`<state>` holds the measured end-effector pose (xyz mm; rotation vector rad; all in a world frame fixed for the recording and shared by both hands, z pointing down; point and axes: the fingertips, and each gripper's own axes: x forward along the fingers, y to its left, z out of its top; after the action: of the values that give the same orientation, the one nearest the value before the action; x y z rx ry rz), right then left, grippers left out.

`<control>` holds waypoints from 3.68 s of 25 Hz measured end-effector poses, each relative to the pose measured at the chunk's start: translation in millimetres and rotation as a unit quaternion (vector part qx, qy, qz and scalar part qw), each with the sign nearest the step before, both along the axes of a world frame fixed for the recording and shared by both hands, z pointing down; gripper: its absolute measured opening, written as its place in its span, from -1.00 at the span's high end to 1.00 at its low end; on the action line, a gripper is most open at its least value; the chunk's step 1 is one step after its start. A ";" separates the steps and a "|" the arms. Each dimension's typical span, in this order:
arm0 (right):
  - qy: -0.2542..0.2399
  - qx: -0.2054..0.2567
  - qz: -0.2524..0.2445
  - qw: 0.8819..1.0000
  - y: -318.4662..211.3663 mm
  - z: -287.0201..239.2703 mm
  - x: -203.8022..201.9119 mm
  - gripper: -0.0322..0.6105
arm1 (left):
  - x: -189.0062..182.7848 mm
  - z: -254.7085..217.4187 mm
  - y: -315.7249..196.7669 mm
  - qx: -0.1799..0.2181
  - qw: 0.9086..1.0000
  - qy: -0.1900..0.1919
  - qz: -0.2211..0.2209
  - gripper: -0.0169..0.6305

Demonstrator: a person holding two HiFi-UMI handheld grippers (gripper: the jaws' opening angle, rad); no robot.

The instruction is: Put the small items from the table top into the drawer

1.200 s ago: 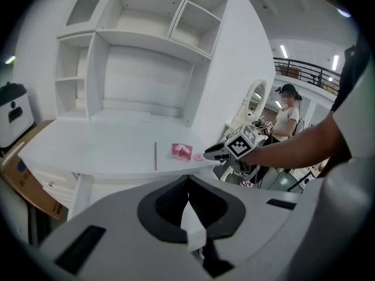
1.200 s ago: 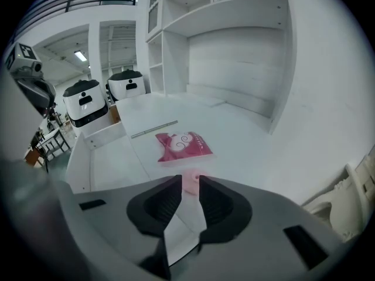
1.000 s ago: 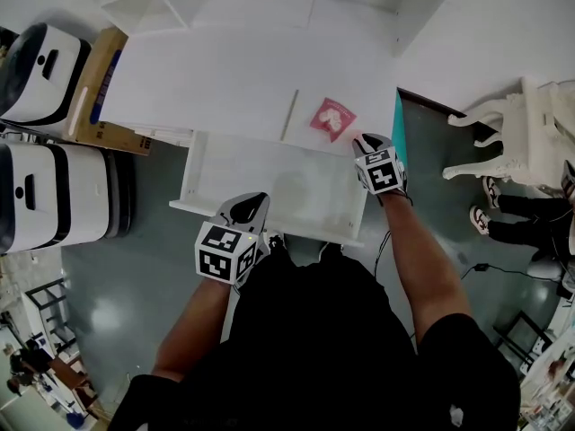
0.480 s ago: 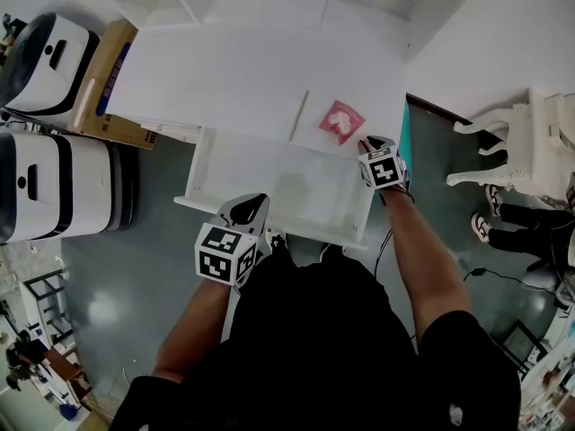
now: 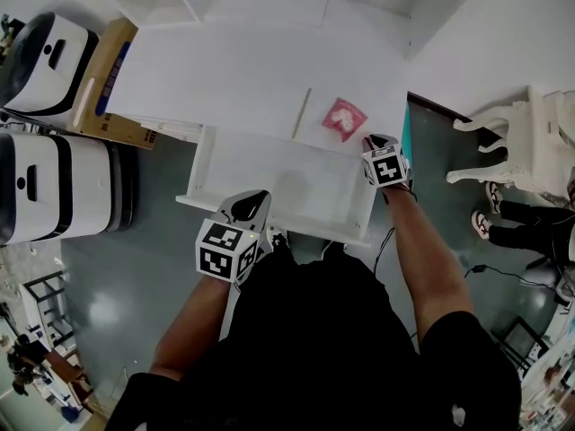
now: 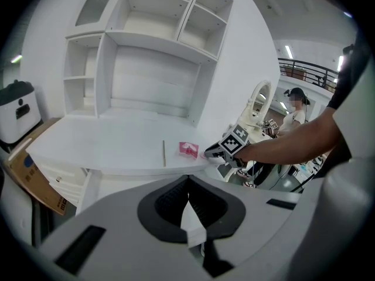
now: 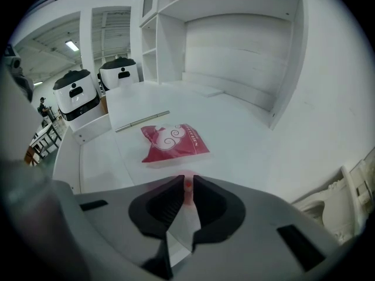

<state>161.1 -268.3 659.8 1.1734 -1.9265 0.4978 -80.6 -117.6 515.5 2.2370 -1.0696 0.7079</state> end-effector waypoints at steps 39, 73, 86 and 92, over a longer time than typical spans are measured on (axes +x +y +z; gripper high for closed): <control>0.030 -0.097 -0.229 0.968 106.8 114.6 -181.8 0.71 | -67.3 11.6 15.6 -0.028 0.998 -0.014 -0.050 0.92; -0.182 -0.015 -0.080 0.980 118.3 -53.3 -151.0 0.58 | -32.5 -3.9 -3.7 0.007 1.000 0.029 -0.008 0.92; -0.276 0.075 -0.031 0.958 141.7 -164.1 -108.3 0.78 | 20.8 -26.6 -10.8 0.046 0.996 0.059 0.042 0.92; -0.277 0.090 -0.005 0.957 146.5 -174.0 -90.6 0.81 | 34.3 -34.0 -13.3 0.054 0.995 0.058 0.065 0.92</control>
<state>70.5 -121.8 485.7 1.2231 -2.4980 0.7155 -46.3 -130.9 481.5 2.4262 -0.9320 0.5780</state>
